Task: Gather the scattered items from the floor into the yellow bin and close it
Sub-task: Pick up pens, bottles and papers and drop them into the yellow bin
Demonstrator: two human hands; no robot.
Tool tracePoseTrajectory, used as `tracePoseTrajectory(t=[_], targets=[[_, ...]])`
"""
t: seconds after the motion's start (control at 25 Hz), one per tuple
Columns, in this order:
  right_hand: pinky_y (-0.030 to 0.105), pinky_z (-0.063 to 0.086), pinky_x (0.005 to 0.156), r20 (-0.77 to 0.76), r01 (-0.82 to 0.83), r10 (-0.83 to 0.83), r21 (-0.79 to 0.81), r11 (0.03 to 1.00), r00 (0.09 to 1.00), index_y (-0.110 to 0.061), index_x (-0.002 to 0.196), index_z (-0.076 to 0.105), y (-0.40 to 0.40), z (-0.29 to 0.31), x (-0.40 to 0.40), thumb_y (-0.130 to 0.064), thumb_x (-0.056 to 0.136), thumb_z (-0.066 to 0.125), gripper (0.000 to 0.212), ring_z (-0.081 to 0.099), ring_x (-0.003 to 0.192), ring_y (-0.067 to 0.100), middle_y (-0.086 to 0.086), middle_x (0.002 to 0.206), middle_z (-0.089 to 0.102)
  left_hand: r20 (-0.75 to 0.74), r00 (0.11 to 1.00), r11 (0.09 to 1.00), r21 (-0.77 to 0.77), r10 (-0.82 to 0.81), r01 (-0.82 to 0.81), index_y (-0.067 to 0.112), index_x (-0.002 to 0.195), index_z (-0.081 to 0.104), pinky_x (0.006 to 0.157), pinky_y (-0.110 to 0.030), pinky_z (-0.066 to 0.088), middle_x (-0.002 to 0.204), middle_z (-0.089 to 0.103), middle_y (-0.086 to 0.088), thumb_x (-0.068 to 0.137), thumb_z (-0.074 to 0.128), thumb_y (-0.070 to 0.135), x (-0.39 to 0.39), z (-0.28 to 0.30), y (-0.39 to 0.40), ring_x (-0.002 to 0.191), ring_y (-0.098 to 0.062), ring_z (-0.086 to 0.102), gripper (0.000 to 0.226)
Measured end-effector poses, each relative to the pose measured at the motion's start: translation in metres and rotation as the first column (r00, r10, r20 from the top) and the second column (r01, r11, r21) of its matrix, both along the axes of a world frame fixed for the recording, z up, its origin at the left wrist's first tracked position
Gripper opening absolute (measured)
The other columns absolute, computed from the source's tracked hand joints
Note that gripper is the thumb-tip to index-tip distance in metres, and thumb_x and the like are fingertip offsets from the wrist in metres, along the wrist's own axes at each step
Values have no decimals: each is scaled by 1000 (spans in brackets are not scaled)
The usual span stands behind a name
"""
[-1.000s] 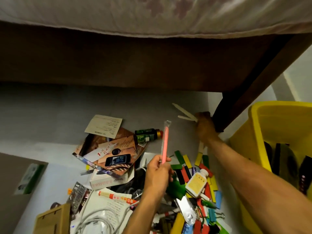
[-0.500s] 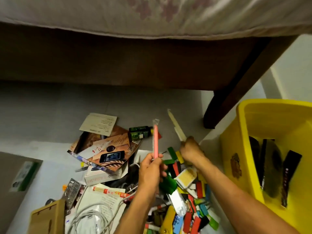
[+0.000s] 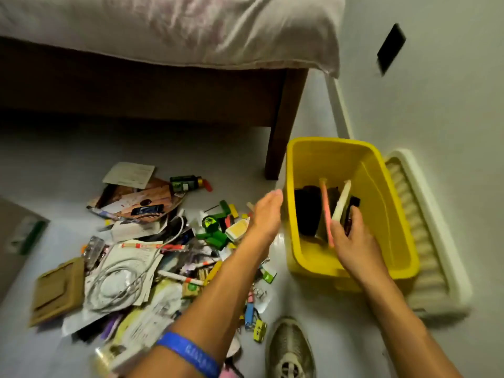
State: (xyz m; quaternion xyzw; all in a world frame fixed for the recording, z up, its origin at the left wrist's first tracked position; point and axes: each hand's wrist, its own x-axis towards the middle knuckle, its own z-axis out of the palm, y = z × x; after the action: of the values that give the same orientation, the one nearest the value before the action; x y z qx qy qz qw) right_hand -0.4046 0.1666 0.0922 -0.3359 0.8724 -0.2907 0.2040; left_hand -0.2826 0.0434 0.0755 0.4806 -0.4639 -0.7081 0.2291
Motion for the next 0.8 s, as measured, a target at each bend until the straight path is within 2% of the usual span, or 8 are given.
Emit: tracePoseTrajectory(t=[0.08,0.16,0.24,0.32,0.44,0.56,0.68,0.8], targets=[[41,44,97,-83,-79,74,-54,995,994,-11,141,45,6,-4,21,-22,98,52,45,52,123,32,13,139,53,137,983,992,-47,123,-118,28,93,67,89,-40,47,99,67,-4,91,50,36,48,-25,11,98,-25,62,18],[35,46,92,-78,-217,208,-138,966,975,-13,127,60,9,-15,57,-14,95,56,32,60,111,27,8,122,65,275,944,983,-35,181,-178,25,119,65,83,-38,51,110,68,-3,93,55,27,101,-48,28,97,-21,65,28],[35,46,89,-126,-405,389,-145,903,913,-14,114,67,8,-38,93,-9,91,61,25,64,97,22,3,107,71,405,896,982,-23,181,-188,22,121,65,82,-39,54,105,70,-1,94,56,20,144,-74,42,91,-19,66,28],[36,46,87,-191,-578,555,-98,810,810,-13,113,68,10,-70,119,-6,87,63,28,63,97,22,3,107,71,472,865,981,-4,171,-192,19,116,66,83,-42,57,100,70,0,92,57,13,177,-99,56,87,-19,68,27],[35,46,88,-157,-688,681,13,725,715,-17,125,62,10,-119,136,-10,86,62,39,59,105,23,2,120,66,651,753,986,-167,100,13,23,117,65,76,-26,54,104,68,8,90,59,13,205,-129,72,83,-8,62,29],[33,43,95,-128,-716,754,246,654,645,-24,145,40,1,-162,141,-15,90,56,59,50,119,23,1,146,45,725,685,863,-387,66,326,24,123,61,84,-23,42,118,63,4,93,55,23,201,-144,65,99,-8,53,30],[34,45,90,-131,-701,809,433,567,573,-27,148,29,-9,-185,142,-13,90,57,66,49,116,26,3,145,42,804,592,761,-348,-59,547,19,132,52,97,-37,43,128,59,-5,92,58,29,178,-156,49,116,-25,50,42],[33,45,80,-143,-700,807,427,573,573,-25,142,38,-14,-195,141,-21,98,49,46,53,106,24,3,128,54,833,544,787,-267,-102,557,16,124,54,89,-39,44,121,60,-9,87,63,20,170,-166,37,110,-30,53,38]])
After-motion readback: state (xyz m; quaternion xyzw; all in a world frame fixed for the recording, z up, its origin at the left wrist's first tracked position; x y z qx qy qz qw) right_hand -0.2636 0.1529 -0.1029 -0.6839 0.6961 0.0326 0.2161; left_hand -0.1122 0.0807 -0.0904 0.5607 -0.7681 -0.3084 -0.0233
